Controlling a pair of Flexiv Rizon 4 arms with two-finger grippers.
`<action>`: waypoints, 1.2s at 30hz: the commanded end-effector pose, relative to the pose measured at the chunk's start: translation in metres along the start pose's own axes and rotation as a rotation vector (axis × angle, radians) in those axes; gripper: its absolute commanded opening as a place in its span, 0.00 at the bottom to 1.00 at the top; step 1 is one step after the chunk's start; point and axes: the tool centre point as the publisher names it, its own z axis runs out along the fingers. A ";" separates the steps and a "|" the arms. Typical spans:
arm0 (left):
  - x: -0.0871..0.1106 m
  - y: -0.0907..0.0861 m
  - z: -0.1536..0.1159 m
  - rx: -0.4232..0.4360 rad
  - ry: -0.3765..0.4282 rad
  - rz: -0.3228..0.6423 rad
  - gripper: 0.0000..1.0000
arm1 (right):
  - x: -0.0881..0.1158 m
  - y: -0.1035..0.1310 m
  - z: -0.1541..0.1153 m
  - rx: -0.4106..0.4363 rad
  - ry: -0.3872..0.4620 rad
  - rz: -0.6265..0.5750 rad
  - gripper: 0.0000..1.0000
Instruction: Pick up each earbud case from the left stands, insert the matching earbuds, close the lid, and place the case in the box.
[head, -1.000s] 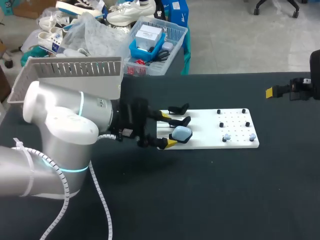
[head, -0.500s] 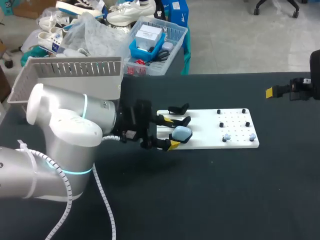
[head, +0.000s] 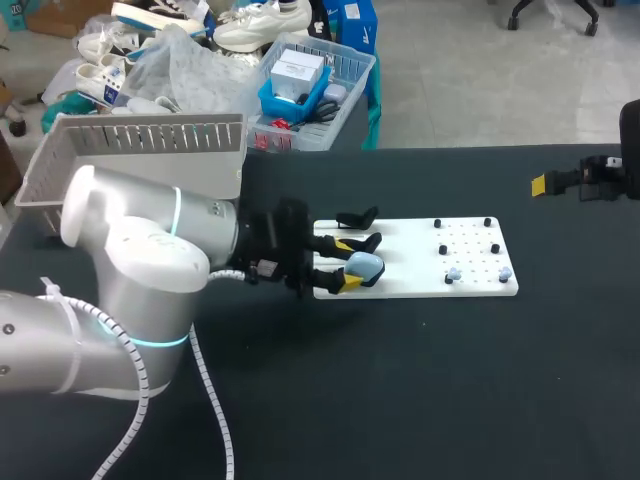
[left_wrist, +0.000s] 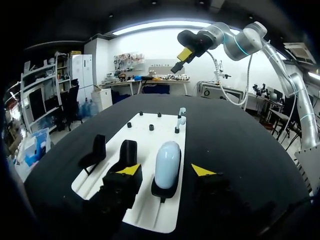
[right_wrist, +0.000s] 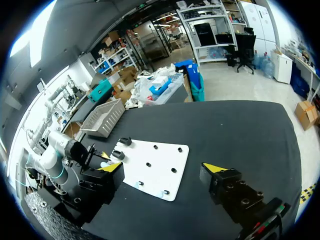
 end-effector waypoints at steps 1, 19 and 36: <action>0.000 0.001 0.002 0.005 0.006 0.000 0.69 | 0.000 -0.001 0.000 -0.001 0.000 -0.001 1.00; 0.003 0.004 0.009 -0.015 0.013 -0.014 0.59 | 0.000 -0.001 0.000 -0.001 0.000 -0.001 1.00; 0.005 0.003 0.008 -0.023 0.010 -0.024 0.33 | 0.000 -0.001 0.000 -0.001 0.000 -0.001 1.00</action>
